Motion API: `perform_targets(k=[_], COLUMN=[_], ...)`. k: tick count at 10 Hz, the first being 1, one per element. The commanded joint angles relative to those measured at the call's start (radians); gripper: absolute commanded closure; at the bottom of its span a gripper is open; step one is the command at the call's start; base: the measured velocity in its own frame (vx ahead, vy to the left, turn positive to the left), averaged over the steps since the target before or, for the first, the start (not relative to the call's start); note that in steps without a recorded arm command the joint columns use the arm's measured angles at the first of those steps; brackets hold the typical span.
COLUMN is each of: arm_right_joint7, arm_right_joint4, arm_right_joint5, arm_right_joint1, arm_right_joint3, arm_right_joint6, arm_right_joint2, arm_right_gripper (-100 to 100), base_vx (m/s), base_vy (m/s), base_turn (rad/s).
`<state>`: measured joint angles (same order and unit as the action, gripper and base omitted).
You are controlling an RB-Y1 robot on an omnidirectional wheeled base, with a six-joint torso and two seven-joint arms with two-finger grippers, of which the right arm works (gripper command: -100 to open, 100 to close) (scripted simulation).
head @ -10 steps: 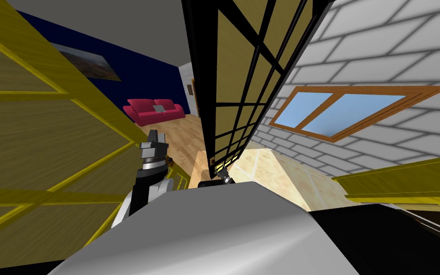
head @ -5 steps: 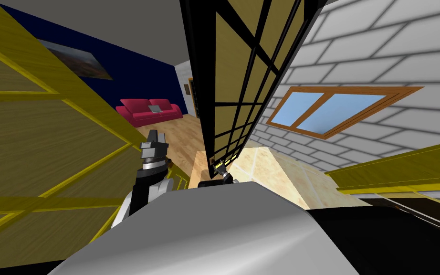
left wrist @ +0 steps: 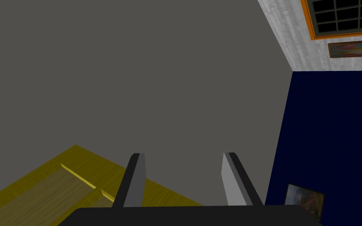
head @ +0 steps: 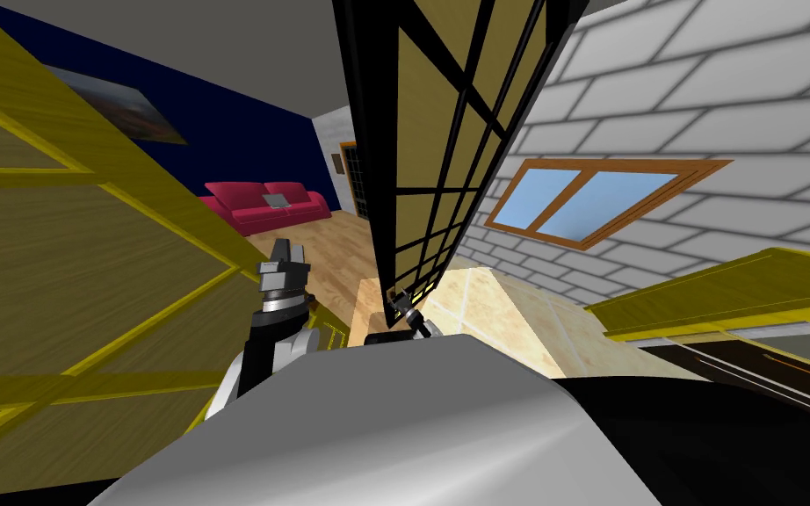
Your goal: Push the door open
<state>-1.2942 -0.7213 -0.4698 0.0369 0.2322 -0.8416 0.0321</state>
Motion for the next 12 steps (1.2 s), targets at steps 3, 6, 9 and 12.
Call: perform_targets(k=[3,6,9,12], arm_right_joint7=[0.008,0.007,0.007,0.014], arm_right_joint4=[0.031,0.029,0.029,0.024], arm_right_joint5=[0.000,0.000,0.000,0.042], arm_right_joint1=[0.046,0.040,0.040,0.033], arm_right_joint3=[-0.001,-0.002,-0.002,-0.007], arm_right_joint6=[0.012,0.010,0.010,0.042], arm_right_joint2=[0.015,0.012,0.012,0.001], arm_right_gripper=[-100,100,100,100], base_vx=[-0.011,-0.004,0.000,0.062], base_vy=[0.052,0.003,0.000,-0.022], base_turn=[-0.035,0.005,0.000,0.002])
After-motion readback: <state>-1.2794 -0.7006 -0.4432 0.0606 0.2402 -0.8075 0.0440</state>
